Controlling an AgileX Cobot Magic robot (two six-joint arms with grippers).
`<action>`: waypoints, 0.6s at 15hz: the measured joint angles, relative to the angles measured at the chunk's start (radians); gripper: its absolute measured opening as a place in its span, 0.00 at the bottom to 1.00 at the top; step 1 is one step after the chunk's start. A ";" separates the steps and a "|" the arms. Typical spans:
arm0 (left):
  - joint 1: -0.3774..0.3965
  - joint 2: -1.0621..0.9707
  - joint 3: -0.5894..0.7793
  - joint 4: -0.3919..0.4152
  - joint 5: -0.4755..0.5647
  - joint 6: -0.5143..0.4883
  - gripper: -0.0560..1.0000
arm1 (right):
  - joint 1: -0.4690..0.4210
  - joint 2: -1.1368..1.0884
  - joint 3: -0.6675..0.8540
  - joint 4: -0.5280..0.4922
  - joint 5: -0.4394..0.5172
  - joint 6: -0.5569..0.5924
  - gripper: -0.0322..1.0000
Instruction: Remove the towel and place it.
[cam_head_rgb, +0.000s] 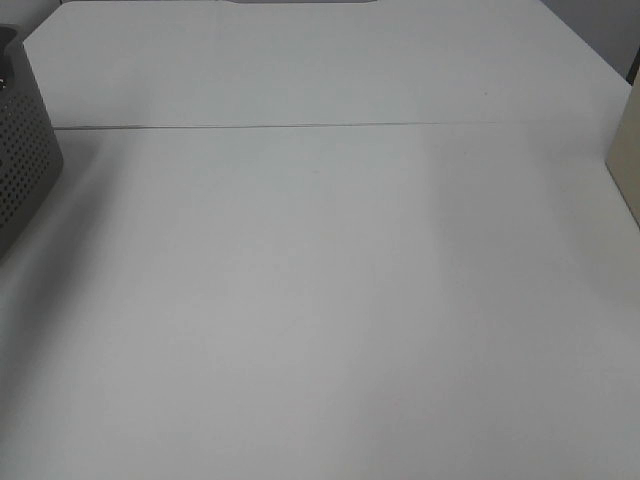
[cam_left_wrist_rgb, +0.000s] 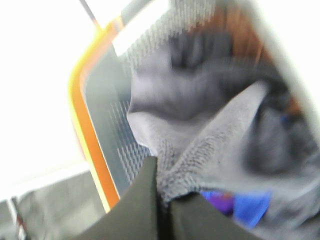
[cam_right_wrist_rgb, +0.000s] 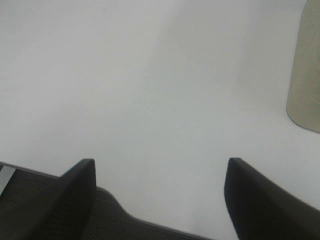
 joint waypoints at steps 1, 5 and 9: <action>-0.033 -0.063 -0.016 -0.042 0.000 -0.019 0.05 | 0.000 0.000 0.000 0.000 0.000 0.000 0.71; -0.310 -0.249 -0.037 -0.119 0.004 -0.071 0.05 | 0.000 0.000 0.000 0.000 0.000 0.000 0.71; -0.602 -0.240 -0.037 -0.044 0.015 -0.178 0.05 | 0.000 0.001 0.000 0.001 0.000 -0.001 0.71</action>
